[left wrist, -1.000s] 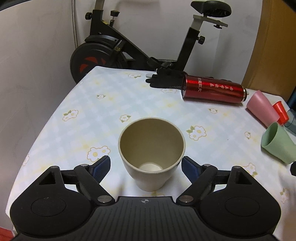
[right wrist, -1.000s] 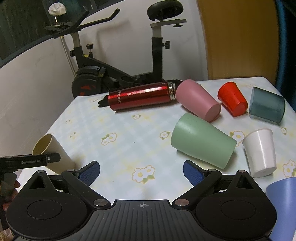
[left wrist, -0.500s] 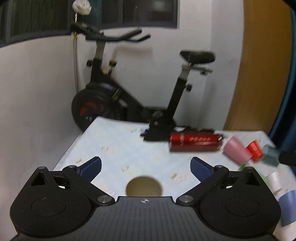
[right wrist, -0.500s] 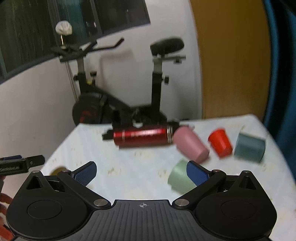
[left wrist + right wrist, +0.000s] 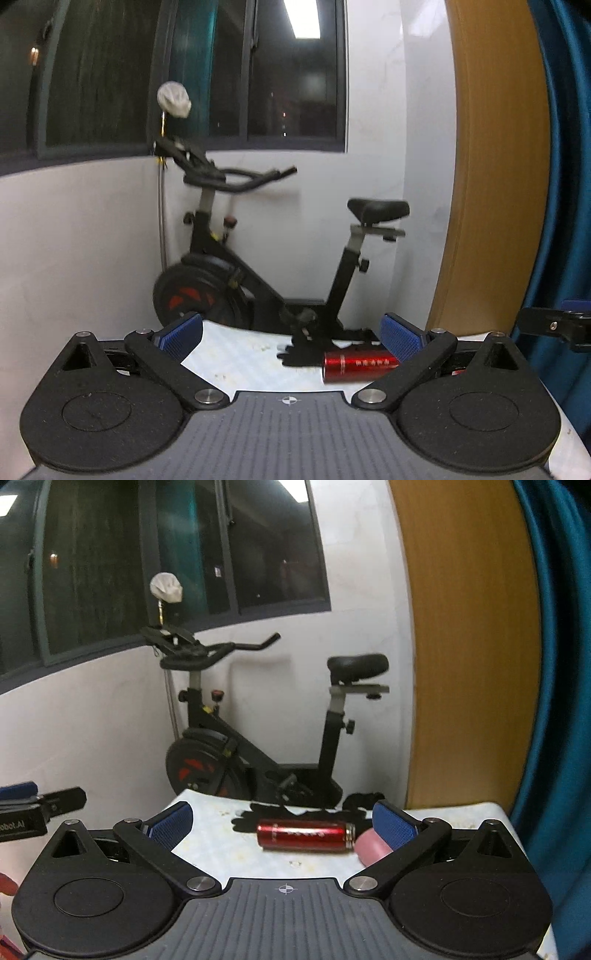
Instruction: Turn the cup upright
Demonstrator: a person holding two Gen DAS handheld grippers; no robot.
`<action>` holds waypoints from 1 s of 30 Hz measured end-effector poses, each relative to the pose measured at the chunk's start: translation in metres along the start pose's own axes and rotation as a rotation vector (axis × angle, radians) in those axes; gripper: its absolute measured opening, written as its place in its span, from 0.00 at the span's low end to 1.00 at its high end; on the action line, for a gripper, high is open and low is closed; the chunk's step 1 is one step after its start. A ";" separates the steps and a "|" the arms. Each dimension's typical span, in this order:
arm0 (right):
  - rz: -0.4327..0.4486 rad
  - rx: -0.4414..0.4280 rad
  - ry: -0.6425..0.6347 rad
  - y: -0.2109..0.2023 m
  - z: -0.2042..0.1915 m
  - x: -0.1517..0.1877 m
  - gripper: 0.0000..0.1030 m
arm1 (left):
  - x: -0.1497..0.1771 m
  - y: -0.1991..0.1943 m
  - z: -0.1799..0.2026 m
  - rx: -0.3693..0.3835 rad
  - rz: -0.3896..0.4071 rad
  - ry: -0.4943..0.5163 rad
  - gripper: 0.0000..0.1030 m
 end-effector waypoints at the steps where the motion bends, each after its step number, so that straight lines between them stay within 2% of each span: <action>1: 0.008 -0.005 -0.003 -0.005 -0.002 -0.002 1.00 | -0.002 -0.006 0.001 -0.010 0.009 0.001 1.00; 6: 0.032 -0.005 -0.017 -0.024 -0.013 -0.005 1.00 | -0.005 -0.022 0.004 -0.058 0.051 0.019 1.00; 13: 0.048 0.007 -0.018 -0.045 -0.026 0.004 1.00 | -0.001 -0.050 0.000 -0.063 0.078 0.007 1.00; 20: 0.051 0.021 -0.033 -0.062 -0.037 0.008 1.00 | -0.005 -0.049 -0.008 -0.067 0.070 -0.001 1.00; 30: 0.047 0.020 -0.032 -0.065 -0.040 0.010 1.00 | -0.003 -0.057 -0.007 -0.070 0.067 -0.004 1.00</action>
Point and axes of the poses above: each gripper's, at about its wrist camera, not at the fingertips, and y roughly the way its jaws point, z to its right, x to its underside, the point moved 2 cm from there along y, roughly the way its jaws point, and after that the axes turned 1 degree about z, right-handed, at the moved point
